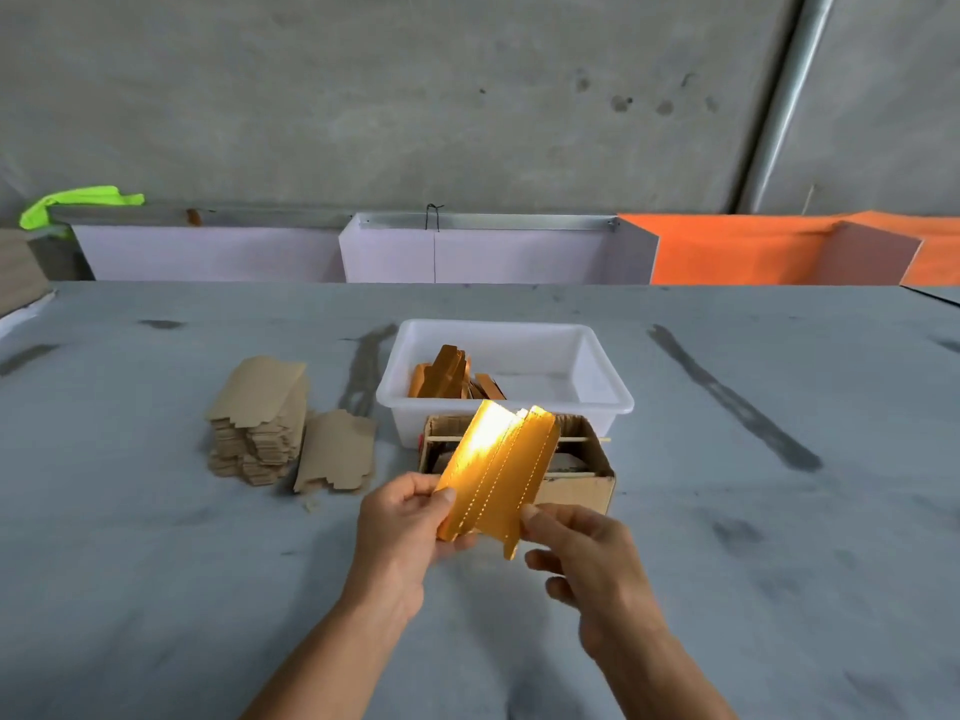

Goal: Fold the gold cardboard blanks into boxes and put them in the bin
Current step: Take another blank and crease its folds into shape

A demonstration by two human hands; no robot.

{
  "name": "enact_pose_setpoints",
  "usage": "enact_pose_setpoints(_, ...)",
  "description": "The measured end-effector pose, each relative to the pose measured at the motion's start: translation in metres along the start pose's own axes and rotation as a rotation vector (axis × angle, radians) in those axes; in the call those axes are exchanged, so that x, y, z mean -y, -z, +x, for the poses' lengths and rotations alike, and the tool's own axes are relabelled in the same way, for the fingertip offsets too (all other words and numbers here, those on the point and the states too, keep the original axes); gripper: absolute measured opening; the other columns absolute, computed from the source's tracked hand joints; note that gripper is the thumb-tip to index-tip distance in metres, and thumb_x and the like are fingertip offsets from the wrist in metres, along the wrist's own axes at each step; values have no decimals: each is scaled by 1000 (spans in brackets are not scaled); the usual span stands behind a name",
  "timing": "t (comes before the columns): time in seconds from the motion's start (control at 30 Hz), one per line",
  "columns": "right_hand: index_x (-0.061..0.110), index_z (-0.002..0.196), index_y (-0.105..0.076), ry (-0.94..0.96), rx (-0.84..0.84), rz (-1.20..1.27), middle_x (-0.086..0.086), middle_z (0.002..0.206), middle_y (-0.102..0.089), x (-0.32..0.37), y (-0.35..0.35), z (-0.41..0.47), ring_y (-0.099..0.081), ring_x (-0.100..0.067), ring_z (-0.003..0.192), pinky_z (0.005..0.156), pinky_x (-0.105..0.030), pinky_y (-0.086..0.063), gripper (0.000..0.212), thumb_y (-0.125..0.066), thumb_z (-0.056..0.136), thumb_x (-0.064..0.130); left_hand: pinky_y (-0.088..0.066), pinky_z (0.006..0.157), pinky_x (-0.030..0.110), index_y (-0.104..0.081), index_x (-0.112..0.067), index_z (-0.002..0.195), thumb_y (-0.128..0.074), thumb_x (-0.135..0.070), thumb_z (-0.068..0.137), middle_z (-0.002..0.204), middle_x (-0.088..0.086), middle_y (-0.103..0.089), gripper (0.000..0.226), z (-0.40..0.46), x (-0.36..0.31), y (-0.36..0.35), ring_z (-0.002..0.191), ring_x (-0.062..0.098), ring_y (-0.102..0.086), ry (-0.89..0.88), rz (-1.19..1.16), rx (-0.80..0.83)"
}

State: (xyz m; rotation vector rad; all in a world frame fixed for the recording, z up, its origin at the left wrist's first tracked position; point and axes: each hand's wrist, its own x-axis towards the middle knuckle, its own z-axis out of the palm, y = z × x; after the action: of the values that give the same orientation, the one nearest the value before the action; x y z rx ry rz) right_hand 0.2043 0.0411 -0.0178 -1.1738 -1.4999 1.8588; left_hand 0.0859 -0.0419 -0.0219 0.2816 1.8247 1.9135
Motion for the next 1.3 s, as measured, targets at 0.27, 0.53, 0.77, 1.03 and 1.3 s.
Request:
enact_pose_setpoints(0.27, 22, 66, -71, 497, -178, -363, 13, 54, -62, -3, 6, 3, -55, -4, 53, 51, -13, -41, 23, -68, 82, 5, -54, 77, 31, -61, -12, 99, -78, -12, 74, 98, -1, -68, 30, -14, 0, 4, 87, 16, -66, -529, 500, -134)
enact_pose_setpoints(0.53, 12, 56, -61, 1378, -337, -1227, -3, 55, -52, -33, 28, 3, -48, -25, 51, 44, -28, -37, 18, -69, 54, -4, -46, 68, 28, -67, -9, 64, -87, 2, 55, 73, 2, -62, 25, -15, 5, 18, 70, 22, -58, -1361, 1109, 140)
enact_pose_setpoints(0.77, 18, 51, -62, 1348, -130, -1255, 6, 53, -54, -76, 39, 15, -51, -17, 55, 46, -25, -39, 28, -86, 45, 5, -40, 61, 24, -65, -19, 55, -88, -15, 53, 60, -5, -52, 24, -12, 59, 37, 61, 15, -53, -1277, 1292, 374)
enact_pose_setpoints(1.03, 17, 59, -67, 930, 26, -1073, 3, 64, -57, -79, 43, 7, -55, -21, 64, 53, -27, -48, 19, -85, 63, 15, -33, 84, 15, -74, -18, 87, -69, -30, 82, 93, -5, -61, 14, -6, 72, 40, 96, 5, -49, -765, 1023, 363)
enact_pose_setpoints(1.3, 21, 86, -74, 444, -128, -1007, 4, 83, -58, -74, 31, 16, -53, -18, 97, 75, -23, -39, 17, -62, 81, 32, -19, 92, 21, -66, -28, 86, -60, -45, 85, 123, -23, -42, 18, 10, 84, 29, 119, 4, -32, -499, 1165, 231)
